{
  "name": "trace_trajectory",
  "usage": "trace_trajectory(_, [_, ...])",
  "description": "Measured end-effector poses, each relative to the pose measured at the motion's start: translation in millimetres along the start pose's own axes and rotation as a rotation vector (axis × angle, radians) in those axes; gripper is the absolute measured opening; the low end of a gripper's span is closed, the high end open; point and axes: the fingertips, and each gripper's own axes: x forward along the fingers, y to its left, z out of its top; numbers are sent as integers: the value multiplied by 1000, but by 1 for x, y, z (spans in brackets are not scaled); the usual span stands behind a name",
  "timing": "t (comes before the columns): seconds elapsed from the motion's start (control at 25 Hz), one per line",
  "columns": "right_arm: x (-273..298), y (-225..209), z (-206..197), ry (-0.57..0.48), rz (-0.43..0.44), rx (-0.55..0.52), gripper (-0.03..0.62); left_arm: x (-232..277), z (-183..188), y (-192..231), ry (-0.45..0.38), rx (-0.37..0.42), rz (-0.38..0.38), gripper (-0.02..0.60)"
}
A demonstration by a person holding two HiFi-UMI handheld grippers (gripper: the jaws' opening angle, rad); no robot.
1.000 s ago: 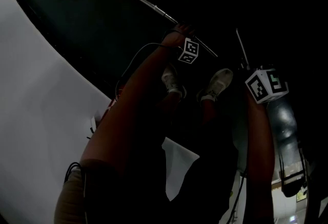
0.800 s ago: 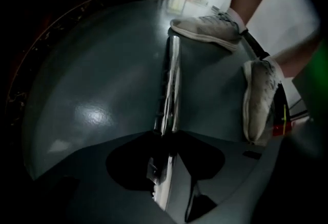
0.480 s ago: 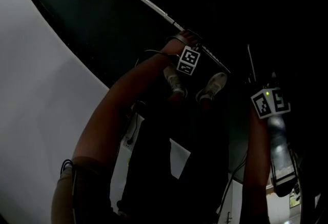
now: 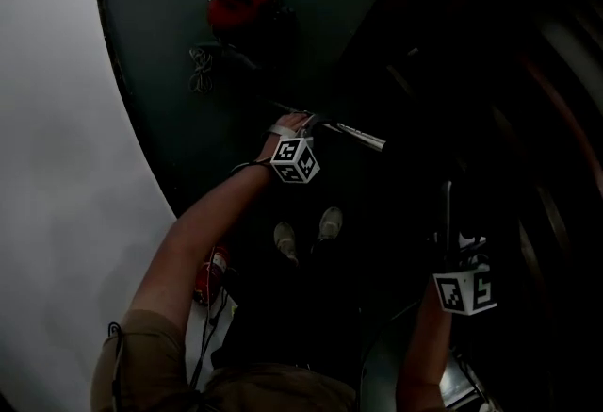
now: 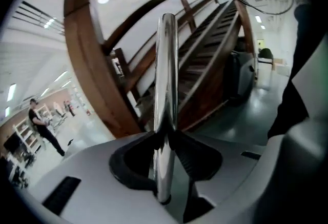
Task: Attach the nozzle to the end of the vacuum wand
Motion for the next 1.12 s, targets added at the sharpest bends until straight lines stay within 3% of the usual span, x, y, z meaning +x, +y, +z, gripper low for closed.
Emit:
trace_trajectory(0.16, [78,30,61,-80,89,-70,169,-39,4,89,-59,-94,81,135])
trace_trajectory(0.32, [171,18,44,-50,70,-152,169,-66,5,137,-113,-133,86,137])
trace_trajectory(0.44, [244,14,7,-9,151,-41,169,-80,0,167,-127,-157,79,137])
trace_trajectory(0.52, [283,24,2,6,211,54,169,-86,-8,187,-130,-182,59,137])
trace_trajectory(0.64, [329,41,6,52,232,104,169,-91,-24,218,-148,-223,38,137])
trace_trajectory(0.88, [354,56,5,64,203,88,169,-97,-34,246,-168,-219,40,137])
trace_trajectory(1.12, [349,64,13,44,82,34,169,-98,-25,246,-161,-208,30,154])
